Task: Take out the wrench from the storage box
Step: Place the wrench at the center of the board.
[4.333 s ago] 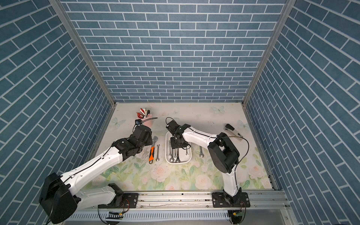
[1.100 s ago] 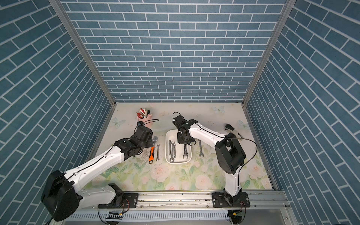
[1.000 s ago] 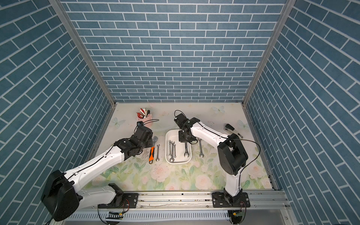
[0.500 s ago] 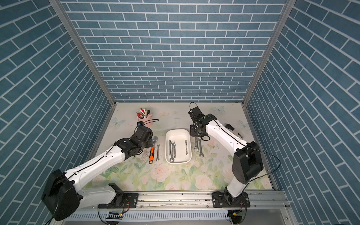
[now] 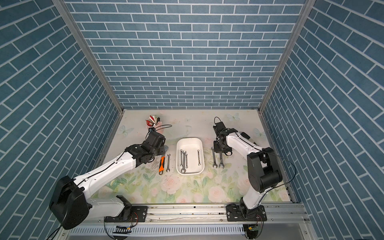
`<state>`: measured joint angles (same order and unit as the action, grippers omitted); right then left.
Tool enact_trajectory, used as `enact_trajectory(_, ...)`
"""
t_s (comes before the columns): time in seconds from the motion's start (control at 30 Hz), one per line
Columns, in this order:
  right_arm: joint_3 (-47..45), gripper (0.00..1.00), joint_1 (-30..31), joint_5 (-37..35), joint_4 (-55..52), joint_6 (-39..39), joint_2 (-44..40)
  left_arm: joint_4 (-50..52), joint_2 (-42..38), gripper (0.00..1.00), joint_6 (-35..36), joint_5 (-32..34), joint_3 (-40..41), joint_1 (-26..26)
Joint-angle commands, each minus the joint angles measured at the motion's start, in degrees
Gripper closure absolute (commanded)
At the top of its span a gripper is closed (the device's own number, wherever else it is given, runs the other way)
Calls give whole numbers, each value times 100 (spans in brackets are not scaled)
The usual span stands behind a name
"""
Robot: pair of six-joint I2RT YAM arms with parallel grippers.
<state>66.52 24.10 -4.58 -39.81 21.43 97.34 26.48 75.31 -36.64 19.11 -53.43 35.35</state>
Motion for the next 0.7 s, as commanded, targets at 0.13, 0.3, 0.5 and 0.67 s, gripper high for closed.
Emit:
enact_trajectory(0.13,-200,92,-164,225,494,-389,282,112,214,51,-135,-131,-150,-27)
enact_trajectory(0.3,-295,91,-177,387,662,-385,450,75,208,51,-196,-158,-137,20)
enact_trajectory(0.5,-445,85,-186,440,773,-329,462,26,95,51,-259,-163,-216,172)
enact_trajectory(0.67,-434,74,-186,458,673,-281,397,87,82,51,-343,-120,-337,317)
